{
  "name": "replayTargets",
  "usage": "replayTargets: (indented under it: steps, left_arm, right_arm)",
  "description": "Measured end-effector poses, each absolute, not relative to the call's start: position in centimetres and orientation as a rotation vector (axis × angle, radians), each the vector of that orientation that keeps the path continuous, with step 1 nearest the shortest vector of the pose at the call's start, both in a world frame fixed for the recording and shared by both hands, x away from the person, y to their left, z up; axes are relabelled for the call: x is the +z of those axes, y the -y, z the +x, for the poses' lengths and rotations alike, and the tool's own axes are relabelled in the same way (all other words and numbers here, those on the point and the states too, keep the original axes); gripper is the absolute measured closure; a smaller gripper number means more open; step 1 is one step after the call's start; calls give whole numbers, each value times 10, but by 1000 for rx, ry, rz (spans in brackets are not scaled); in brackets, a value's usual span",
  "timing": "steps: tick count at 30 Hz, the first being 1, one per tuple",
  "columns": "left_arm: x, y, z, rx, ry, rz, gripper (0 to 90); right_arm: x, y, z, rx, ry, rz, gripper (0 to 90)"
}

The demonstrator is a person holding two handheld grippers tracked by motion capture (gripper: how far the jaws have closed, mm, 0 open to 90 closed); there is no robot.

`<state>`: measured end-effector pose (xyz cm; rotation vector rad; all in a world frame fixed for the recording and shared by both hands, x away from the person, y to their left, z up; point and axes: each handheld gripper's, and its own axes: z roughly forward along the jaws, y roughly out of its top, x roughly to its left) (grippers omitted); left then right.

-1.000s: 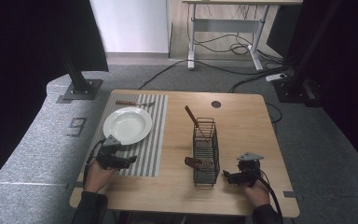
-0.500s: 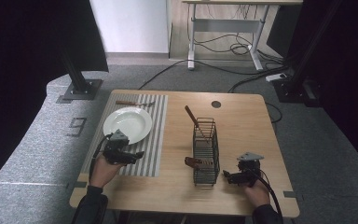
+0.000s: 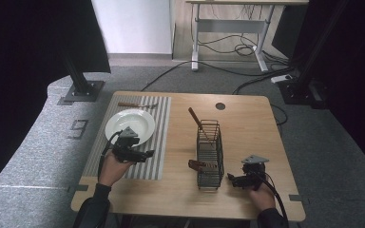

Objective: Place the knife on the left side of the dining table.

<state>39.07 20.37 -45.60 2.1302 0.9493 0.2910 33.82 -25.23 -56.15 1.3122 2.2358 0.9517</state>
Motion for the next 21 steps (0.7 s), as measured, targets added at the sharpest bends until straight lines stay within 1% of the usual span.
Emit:
replayTargets:
  steps: [7, 11, 21]
  left_arm:
    - [-443, -186, 398, 285, -912, 2140, 108]
    - [-438, -177, 403, 277, -906, 2148, 85]
    - [-430, -156, 414, 260, -874, 2161, 62]
  right_arm:
    - [-561, 252, 338, 952, -2236, 1312, 0]
    - [-561, 252, 338, 953, -2235, 1314, 0]
    - [-561, 252, 338, 952, -2235, 1315, 0]
